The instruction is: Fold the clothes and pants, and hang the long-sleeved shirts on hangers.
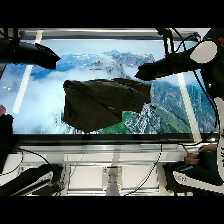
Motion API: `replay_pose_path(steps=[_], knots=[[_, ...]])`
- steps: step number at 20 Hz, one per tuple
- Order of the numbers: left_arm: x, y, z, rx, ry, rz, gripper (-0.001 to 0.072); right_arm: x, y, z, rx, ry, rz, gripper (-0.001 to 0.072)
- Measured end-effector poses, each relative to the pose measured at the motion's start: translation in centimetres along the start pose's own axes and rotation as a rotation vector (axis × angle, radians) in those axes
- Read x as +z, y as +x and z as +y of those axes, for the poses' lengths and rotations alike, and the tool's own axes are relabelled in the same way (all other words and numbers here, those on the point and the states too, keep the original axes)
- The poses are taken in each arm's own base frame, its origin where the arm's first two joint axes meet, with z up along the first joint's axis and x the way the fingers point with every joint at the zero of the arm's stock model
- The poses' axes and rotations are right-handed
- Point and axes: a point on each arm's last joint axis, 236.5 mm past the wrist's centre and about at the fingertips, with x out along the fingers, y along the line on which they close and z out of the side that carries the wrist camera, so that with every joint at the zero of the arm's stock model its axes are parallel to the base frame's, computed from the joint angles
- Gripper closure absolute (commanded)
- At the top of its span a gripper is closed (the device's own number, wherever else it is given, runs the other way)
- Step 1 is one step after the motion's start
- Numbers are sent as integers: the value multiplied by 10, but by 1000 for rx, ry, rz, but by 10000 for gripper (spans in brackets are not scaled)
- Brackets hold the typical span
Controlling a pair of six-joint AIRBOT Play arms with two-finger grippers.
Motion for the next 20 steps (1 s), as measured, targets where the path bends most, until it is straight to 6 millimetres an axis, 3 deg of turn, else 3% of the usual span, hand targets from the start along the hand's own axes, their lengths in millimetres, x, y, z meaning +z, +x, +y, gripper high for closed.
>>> replay_pose_path(steps=[20], knots=[[0,0,0,0,0,0,699,3,0,-1,-6,-1,-14,689]])
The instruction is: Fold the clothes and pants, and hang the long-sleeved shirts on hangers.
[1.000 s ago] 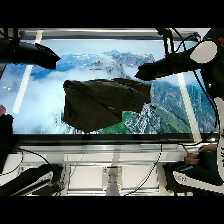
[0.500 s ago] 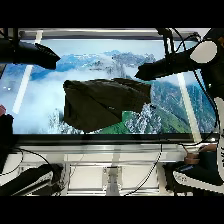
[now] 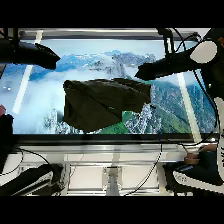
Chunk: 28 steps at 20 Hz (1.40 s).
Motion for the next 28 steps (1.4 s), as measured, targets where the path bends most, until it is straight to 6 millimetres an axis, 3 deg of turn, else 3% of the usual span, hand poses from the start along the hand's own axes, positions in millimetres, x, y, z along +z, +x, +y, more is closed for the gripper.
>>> replay_pose_path(steps=[4,9,12,16,23,24,25,26,27,28], knots=[[0,0,0,0,0,0,699,1,4,-6,-18,3,-12,690],[-8,14,3,-10,-27,36,700,-22,26,-26,-21,84,17,690],[-37,33,7,-22,-66,122,700,-41,36,-44,-12,187,8,691],[-93,64,17,-28,-149,243,700,-75,43,-73,-9,322,3,692],[-183,107,41,7,-451,332,699,-106,45,-94,167,483,-46,687],[-191,112,47,19,-508,328,698,-110,45,-97,168,485,-43,672],[-199,115,52,31,-560,324,671,-112,45,-101,166,489,-47,592],[-207,118,56,41,-600,328,523,-115,45,-104,160,488,-45,358],[-213,121,60,48,-639,329,345,-118,45,-106,155,492,-37,197],[-218,123,62,52,-669,335,340,-121,46,-109,145,500,-31,287]])
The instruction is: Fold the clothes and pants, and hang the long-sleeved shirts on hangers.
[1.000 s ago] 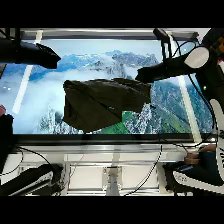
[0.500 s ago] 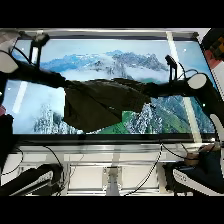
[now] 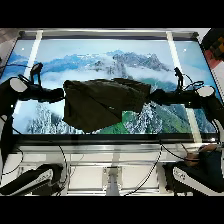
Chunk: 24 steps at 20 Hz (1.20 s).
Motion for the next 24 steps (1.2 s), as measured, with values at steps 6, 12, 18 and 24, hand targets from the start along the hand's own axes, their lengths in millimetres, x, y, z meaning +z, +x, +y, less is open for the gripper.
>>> replay_pose_path(steps=[6,12,18,24], knots=[[-8,11,11,2,-72,29,340,-12,5,-35,-110,121,54,344],[-16,12,10,-4,-84,63,340,-28,34,-54,-67,188,157,344],[-17,13,9,-7,-57,67,345,-31,65,-71,-9,244,202,344],[-11,14,7,-14,-31,40,356,-39,86,-66,10,220,227,688]])
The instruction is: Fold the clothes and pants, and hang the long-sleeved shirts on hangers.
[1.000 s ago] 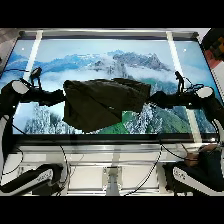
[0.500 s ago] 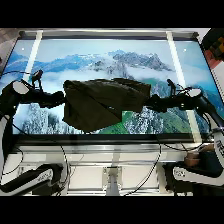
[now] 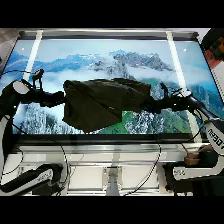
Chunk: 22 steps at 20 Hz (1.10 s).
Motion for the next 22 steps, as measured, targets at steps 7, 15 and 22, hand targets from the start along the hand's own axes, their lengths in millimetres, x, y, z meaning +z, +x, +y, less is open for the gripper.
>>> replay_pose_path(steps=[7,15,22], knots=[[8,0,0,0,8,-35,367,-19,-42,124,312,-163,22,690],[28,-2,2,11,11,-119,368,-77,-165,237,327,-290,-254,690],[44,-4,2,11,5,-185,368,-83,-203,238,261,-146,-436,690]])
